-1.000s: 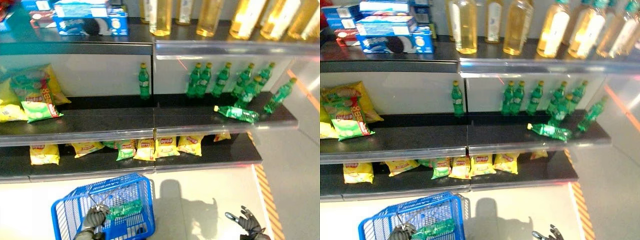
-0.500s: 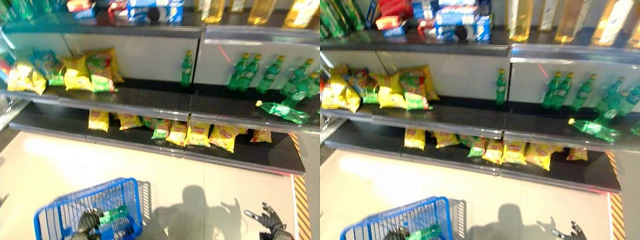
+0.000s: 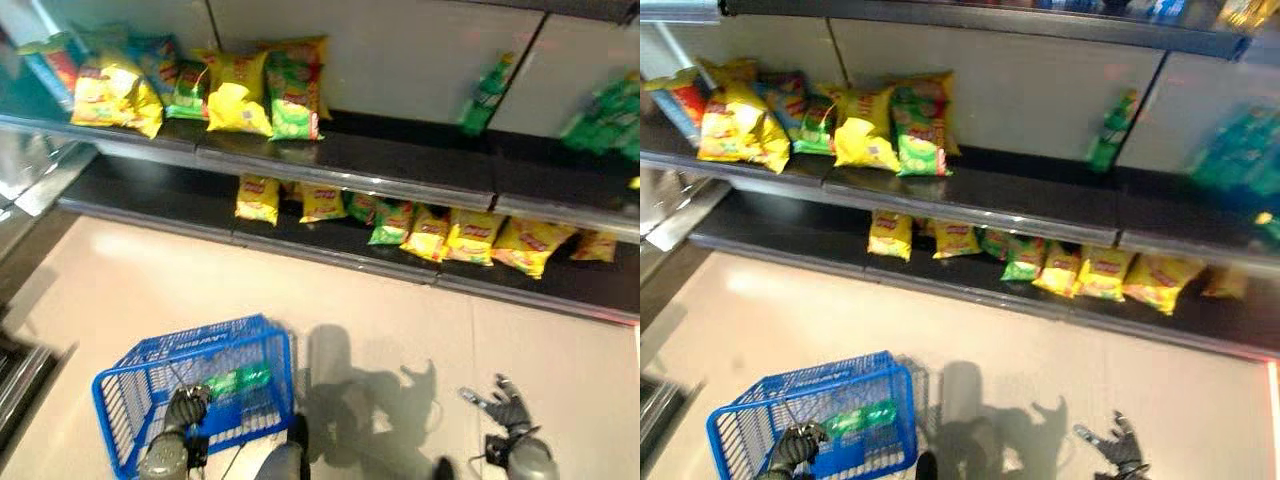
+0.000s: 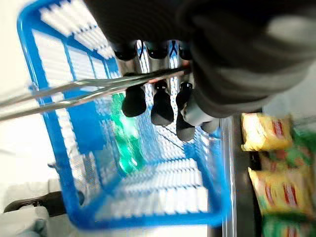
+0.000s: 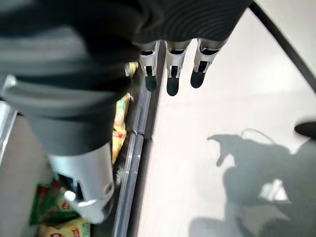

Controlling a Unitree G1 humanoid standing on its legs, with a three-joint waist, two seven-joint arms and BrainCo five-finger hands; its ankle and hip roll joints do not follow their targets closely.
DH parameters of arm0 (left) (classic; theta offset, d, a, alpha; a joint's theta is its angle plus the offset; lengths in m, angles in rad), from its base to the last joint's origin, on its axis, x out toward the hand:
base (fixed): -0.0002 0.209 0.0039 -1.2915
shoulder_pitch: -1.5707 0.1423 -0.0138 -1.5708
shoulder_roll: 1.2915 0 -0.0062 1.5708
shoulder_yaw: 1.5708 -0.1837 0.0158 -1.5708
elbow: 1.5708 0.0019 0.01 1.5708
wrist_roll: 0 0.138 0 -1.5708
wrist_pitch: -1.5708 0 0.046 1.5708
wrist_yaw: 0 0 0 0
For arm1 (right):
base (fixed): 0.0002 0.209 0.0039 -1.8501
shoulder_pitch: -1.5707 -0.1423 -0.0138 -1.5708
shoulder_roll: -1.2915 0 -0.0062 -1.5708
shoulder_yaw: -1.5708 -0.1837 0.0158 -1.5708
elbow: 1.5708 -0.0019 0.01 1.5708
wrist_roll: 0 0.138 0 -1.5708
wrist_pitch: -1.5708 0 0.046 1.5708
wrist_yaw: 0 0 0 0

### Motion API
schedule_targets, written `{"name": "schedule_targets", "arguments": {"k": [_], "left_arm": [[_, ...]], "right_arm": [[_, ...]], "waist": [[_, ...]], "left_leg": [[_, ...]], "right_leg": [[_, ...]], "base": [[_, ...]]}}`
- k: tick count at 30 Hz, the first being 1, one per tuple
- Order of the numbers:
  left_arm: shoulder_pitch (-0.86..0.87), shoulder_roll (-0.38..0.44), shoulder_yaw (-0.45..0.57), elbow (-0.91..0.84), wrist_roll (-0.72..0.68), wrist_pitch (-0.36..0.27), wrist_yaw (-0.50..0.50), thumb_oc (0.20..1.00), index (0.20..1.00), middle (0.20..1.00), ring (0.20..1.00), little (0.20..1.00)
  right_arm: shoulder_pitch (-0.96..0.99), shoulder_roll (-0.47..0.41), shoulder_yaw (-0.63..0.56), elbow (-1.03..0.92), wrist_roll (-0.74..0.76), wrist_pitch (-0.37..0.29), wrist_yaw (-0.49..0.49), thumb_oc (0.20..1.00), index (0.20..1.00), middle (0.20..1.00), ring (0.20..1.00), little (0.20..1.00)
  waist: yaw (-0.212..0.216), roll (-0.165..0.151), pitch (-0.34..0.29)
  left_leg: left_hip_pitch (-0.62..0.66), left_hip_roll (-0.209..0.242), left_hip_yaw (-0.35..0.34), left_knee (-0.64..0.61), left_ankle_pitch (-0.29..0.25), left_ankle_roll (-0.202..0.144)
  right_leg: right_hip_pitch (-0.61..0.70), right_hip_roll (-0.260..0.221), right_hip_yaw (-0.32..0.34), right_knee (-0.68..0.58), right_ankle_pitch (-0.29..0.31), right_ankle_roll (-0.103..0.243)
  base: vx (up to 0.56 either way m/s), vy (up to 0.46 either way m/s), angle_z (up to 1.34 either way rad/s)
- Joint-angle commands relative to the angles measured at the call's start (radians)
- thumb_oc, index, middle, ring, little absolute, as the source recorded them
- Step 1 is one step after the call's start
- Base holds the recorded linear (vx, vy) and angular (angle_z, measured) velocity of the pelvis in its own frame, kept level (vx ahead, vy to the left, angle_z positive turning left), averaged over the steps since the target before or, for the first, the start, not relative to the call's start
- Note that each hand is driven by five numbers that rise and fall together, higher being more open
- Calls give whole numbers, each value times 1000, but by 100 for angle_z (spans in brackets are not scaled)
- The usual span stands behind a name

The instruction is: Pick up the snacks into the basket

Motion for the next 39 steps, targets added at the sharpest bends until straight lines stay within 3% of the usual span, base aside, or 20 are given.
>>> {"name": "schedule_targets", "arguments": {"k": [1, 4, 8, 9, 10, 12, 14, 16, 18, 19, 20, 23, 27, 29, 31, 32, 33, 36, 38, 39], "left_arm": [[12, 39, -10, -116, 77, -54, 0, 200, 200, 200, 200, 200], [-15, -1, -48, -122, 96, -45, -3, 200, 200, 200, 200, 200], [-27, -23, -87, -111, 108, -48, -19, 200, 200, 200, 200, 200], [1, -36, -86, -109, 109, -51, -27, 200, 200, 200, 200, 200], [4, -37, -85, -110, 103, -50, -32, 200, 200, 200, 200, 200], [4, -37, -89, -105, 102, -50, -38, 200, 200, 200, 200, 200], [2, -37, -85, -93, 107, -49, -32, 200, 200, 200, 200, 200], [5, -34, -77, -84, 102, -50, -23, 200, 200, 200, 200, 200], [18, -24, -70, -79, 111, -49, -16, 200, 200, 200, 200, 200], [18, -11, -70, -81, 118, -48, -10, 200, 200, 200, 200, 200], [18, -12, -70, -81, 118, -48, -10, 200, 200, 200, 200, 200], [19, -4, -53, -61, 110, -45, -5, 200, 200, 200, 200, 200], [17, 3, -40, -49, 98, -52, 5, 200, 200, 200, 200, 200], [5, 8, -38, -51, 90, -55, 15, 200, 200, 200, 200, 200], [15, 16, -44, -48, 94, -48, 12, 200, 200, 200, 200, 200], [8, 16, -63, -56, 98, -57, 13, 200, 200, 200, 200, 200], [-1, 24, -67, -54, 101, -57, 12, 200, 200, 200, 200, 200], [8, 49, -58, -28, 107, -58, 12, 200, 200, 200, 200, 200], [27, 48, -55, -37, 115, -49, -7, 200, 200, 200, 200, 200], [27, 48, -55, -37, 115, -49, -7, 200, 200, 200, 200, 200]], "right_arm": [[36, -64, 13, 31, 53, -50, 19, 1000, 1000, 1000, 1000, 1000], [98, -51, 2, 72, 42, -43, 17, 1000, 1000, 1000, 1000, 1000], [119, -55, -10, 79, 42, -38, 17, 1000, 1000, 1000, 1000, 1000], [118, -70, -6, 75, 19, -35, 20, 1000, 1000, 1000, 1000, 1000], [117, -75, -4, 65, 25, -35, 20, 1000, 1000, 1000, 1000, 1000], [119, -80, -4, 55, 36, -39, 23, 1000, 1000, 1000, 1000, 1000], [127, -85, -7, 29, 50, -41, 20, 1000, 1000, 1000, 1000, 1000], [123, -92, 0, 11, 41, -43, 20, 1000, 1000, 1000, 1000, 1000], [105, -104, 14, 1, 26, -43, 15, 1000, 1000, 1000, 1000, 1000], [98, -116, 34, -12, 7, -45, 14, 1000, 1000, 1000, 1000, 1000], [98, -116, 34, -12, 7, -45, 14, 1000, 1000, 1000, 1000, 1000], [48, -147, 41, -17, -24, -33, 16, 1000, 1000, 1000, 1000, 1000], [31, -157, 51, -32, -42, -29, 23, 1000, 1000, 1000, 1000, 1000], [24, -158, 46, -34, -49, -22, 26, 1000, 1000, 1000, 1000, 1000], [23, -142, 41, -27, -59, -1, 29, 1000, 1000, 1000, 1000, 1000], [44, -125, 30, -30, -55, -10, 24, 1000, 1000, 1000, 1000, 1000], [43, -116, 29, -18, -54, -7, 23, 1000, 1000, 1000, 1000, 1000], [25, -73, 35, 13, -17, -10, 19, 1000, 1000, 1000, 1000, 1000], [35, -70, 60, 12, -14, -8, 47, 1000, 1000, 1000, 1000, 1000], [35, -70, 60, 12, -14, -8, 47, 1000, 1000, 1000, 1000, 1000]], "waist": [[-61, -22, -43], [-101, -25, -50], [-148, 10, -65], [-153, 52, -65], [-152, 42, -58], [-140, 34, -43], [-131, 27, -38], [-124, 34, -43], [-95, 44, -53], [-71, 50, -63], [-72, 50, -65], [-55, 53, -81], [-39, 49, -81], [-35, 43, -74], [-42, 25, -78], [-39, 9, -79], [-45, -1, -71], [-36, 0, -63], [-51, 9, -84], [-51, 9, -85]], "left_leg": [[120, -69, -41, -95, -24, -51], [228, -129, -105, -152, -39, -29], [289, -144, -172, -78, -38, -45], [272, -111, -95, 114, 82, -162], [227, -92, -39, 212, 127, -193], [172, -77, 6, 344, 124, -201], [78, -52, 48, 421, 106, -175], [34, 1, 51, 290, 76, -137], [56, 29, -18, 8, 49, -103], [41, 49, -147, -138, 99, -104], [41, 50, -149, -144, 105, -105], [-17, 133, -264, -271, 165, -155], [-24, 180, -261, -256, 196, -175], [-43, 174, -235, -177, 192, -177], [-48, 149, -162, -42, 110, -171], [-67, 119, -135, 13, 79, -148], [-59, 103, -121, 50, 32, -127], [10, 90, -83, 0, 19, -95], [72, 33, -90, -75, 32, -67], [72, 33, -90, -75, 32, -67]], "right_leg": [[36, 181, -25, -156, 4, -65], [-34, 282, -29, -184, 44, -80], [-1, 256, -73, -180, 38, -97], [43, 237, -105, -183, 35, -117], [80, 213, -106, -207, 34, -120], [116, 201, -98, -227, 33, -128], [177, 180, -89, -272, 24, -137], [210, 164, -74, -294, 13, -125], [236, 165, -32, -315, -4, -101], [249, 174, 18, -325, -19, -93], [247, 174, 16, -325, -18, -93], [284, 138, 116, -342, -43, -61], [296, 82, 174, -351, -44, -29], [309, 14, 188, -353, -33, 3], [313, -73, 176, -325, -24, 40], [292, -127, 143, -289, 30, 57], [259, -146, 139, -236, 77, 35], [164, -137, 69, -158, 222, -1], [136, -29, 96, -98, 160, -20], [136, -29, 96, -98, 160, -20]], "base": [[276, 331, -39], [386, 223, 14], [363, 117, 83], [265, 162, 130], [268, 164, 105], [164, 5, 47], [213, 6, 10], [251, 138, 15], [435, 276, -12], [346, 217, -50], [301, 211, -70], [317, 342, -56], [245, 473, -86], [231, 639, -91], [255, 598, -39], [288, 541, -3], [256, 467, -4], [237, 505, -15], [272, 564, -57], [326, 572, -40]]}}
